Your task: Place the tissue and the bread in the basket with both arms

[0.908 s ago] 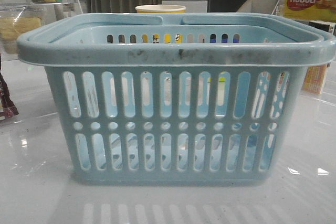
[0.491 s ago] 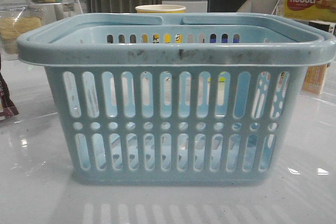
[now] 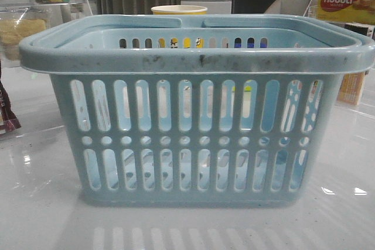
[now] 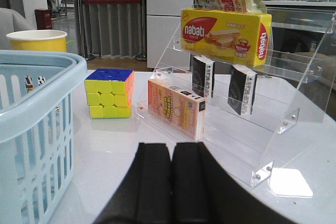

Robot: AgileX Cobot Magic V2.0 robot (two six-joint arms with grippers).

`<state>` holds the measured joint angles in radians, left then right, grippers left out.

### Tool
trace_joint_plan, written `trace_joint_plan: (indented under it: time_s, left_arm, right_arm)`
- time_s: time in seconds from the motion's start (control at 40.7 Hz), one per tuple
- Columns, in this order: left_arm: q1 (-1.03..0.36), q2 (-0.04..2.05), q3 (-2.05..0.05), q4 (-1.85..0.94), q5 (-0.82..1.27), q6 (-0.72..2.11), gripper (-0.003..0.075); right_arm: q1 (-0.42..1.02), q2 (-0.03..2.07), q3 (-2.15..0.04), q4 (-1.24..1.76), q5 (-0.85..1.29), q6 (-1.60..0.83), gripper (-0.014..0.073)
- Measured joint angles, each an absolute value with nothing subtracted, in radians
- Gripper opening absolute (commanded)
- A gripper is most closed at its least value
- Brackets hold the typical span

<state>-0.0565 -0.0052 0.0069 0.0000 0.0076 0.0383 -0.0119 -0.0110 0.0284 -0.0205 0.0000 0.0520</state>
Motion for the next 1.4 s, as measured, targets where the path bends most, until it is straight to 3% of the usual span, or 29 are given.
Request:
trace_joint_plan:
  time_s: [0.393,0.687,1.031,1.399]
  left_arm:
    - [-0.057,-0.005,-0.032,0.0,-0.037,0.038,0.0093]
    - [-0.057,0.014,-0.354,0.0,0.05,0.038,0.0093]
    - [-0.057,0.315,-0.737,0.0,0.376,0.038,0.0093]
    - [-0.057,0.585,-0.748,0.0,0.587,0.038,0.0093]
  right_arm:
    - [-0.012,-0.011,-0.036,-0.021,0.048,0.052,0.0038]
    - [-0.012,0.03,-0.368,-0.021,0.237,0.052,0.0038]
    - [-0.012,0.325,-0.714,-0.021,0.52,0.052,0.0038]
    - [-0.012,0.602,-0.747,-0.021,0.72,0.052,0.0038]
